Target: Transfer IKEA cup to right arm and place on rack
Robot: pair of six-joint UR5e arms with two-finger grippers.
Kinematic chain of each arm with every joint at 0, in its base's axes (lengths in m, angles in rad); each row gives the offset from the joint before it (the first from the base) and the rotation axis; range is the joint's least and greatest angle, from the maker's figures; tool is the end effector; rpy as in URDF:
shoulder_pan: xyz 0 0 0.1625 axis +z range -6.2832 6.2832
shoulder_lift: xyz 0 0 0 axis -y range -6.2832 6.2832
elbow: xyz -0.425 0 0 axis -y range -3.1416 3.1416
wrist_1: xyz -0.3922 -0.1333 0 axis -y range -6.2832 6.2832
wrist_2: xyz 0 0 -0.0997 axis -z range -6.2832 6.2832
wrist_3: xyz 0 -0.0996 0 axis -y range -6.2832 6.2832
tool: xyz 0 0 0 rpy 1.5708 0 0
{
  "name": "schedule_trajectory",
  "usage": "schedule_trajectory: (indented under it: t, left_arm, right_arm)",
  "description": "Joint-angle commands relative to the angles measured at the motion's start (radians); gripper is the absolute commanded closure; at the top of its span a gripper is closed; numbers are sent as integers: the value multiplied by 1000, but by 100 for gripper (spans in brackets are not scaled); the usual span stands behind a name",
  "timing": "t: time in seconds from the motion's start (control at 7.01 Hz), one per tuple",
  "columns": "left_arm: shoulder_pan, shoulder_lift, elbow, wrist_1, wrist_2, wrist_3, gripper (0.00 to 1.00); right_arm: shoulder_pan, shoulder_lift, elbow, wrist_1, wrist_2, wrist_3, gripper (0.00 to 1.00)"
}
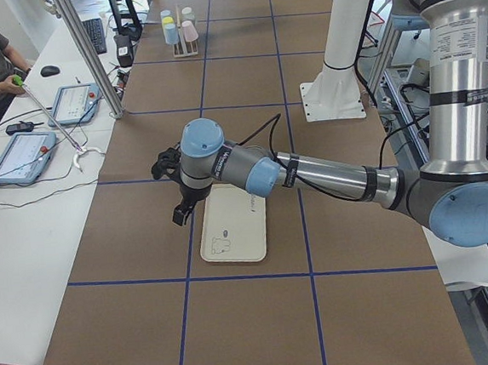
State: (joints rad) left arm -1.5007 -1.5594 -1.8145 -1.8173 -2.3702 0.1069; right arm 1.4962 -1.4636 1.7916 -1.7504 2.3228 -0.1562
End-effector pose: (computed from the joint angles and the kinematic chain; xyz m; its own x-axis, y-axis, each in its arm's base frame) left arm -0.0269 -0.5004 0.5129 0.6618 0.4706 -0.5835 -0.1335 0.8399 0.5260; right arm 0.0259 -0.5295 0.5159 0.7005 -0.3067 0.6444 0.1849 0.9501 0.2512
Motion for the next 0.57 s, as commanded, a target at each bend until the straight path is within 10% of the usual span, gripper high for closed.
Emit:
schedule_trajectory:
  t: [0.0,0.43]
  left_arm:
    - [0,-5,-8,1,-6,-1,1]
    - [0,-4,-8,3,-1,-1,1]
  right_arm:
    - [-23,47,-14,-10,-2,82,0]
    - [-16,39,-70,-32,97,127,0]
